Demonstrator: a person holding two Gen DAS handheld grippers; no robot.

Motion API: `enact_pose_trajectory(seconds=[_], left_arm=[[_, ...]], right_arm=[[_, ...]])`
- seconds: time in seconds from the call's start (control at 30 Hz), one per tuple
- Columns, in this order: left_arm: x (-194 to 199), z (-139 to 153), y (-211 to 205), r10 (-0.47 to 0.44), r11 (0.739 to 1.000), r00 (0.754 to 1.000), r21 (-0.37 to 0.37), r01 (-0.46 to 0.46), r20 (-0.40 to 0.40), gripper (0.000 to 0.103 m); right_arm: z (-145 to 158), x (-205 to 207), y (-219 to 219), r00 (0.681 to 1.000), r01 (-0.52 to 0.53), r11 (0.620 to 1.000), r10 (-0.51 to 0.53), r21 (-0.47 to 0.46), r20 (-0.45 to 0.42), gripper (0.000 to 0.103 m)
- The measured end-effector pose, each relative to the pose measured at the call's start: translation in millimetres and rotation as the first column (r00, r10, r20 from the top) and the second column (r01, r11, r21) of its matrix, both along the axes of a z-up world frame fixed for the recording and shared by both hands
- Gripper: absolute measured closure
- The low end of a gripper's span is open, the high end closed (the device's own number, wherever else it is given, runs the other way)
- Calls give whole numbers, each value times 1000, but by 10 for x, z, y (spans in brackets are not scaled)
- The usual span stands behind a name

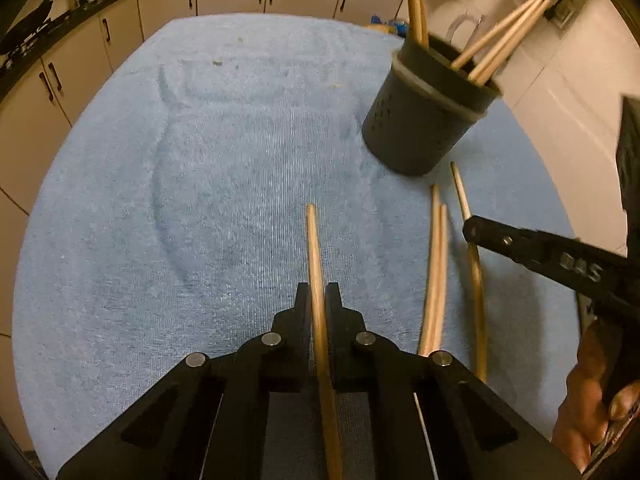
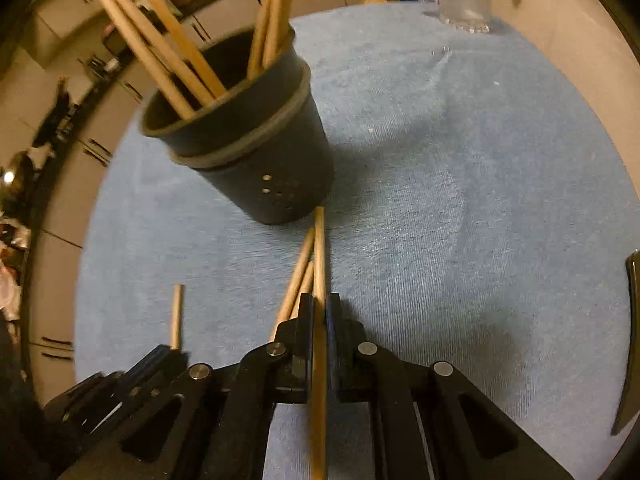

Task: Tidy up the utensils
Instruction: 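Lift both held chopsticks over the black cup and lower them in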

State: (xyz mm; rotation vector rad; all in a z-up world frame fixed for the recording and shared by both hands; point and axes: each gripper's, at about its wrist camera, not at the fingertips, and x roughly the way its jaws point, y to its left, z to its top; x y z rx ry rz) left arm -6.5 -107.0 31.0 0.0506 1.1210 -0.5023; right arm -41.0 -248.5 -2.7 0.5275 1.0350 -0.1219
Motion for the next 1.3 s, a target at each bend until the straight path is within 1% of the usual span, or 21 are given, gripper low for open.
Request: enact_pose_trajectory(seconds=[0.07,0.13,0.17,0.23,0.3,0.33,0.53,0.63,0.73,1.3], left_arm=[[-34,108,58,6,999,1000,-35,-5,24,97],[-76,209,105,9,998,998,-63,-6,56,97],[-103,282,135,14,997,997,-81,-8,75,97],[-161,425,187,24,993,993,-116,-11,112,97],[-214,552,236,31,990,989,-143,-10,144,97],[-242,613,255,37,988,986,-154,-12,160,97],[-319,847,313,48,983,978,-183,-10,203,97],[-367,891,332,53,982,976,-189,-12,211,97],[-351,959,300,54,982,975,-190,-11,218,97],[-352,1195,289,63,979,964,-206,-9,257,97]], right_arm=[[98,-97,-9,998,-10,1000,8,25,56,97],[226,-212,-8,993,-20,999,16,31,120,97],[315,-293,-11,986,-21,999,16,30,169,97],[442,-426,-48,971,-23,999,13,40,237,97],[545,-512,-53,958,-19,999,6,42,287,97],[610,-581,-66,946,-14,999,0,42,323,97],[813,-792,-32,899,-1,1000,-8,19,439,97],[880,-854,-39,885,7,1000,-9,6,466,97],[925,-926,-36,874,7,1000,-13,14,485,97],[1018,-1137,-232,843,37,998,-59,52,534,97]])
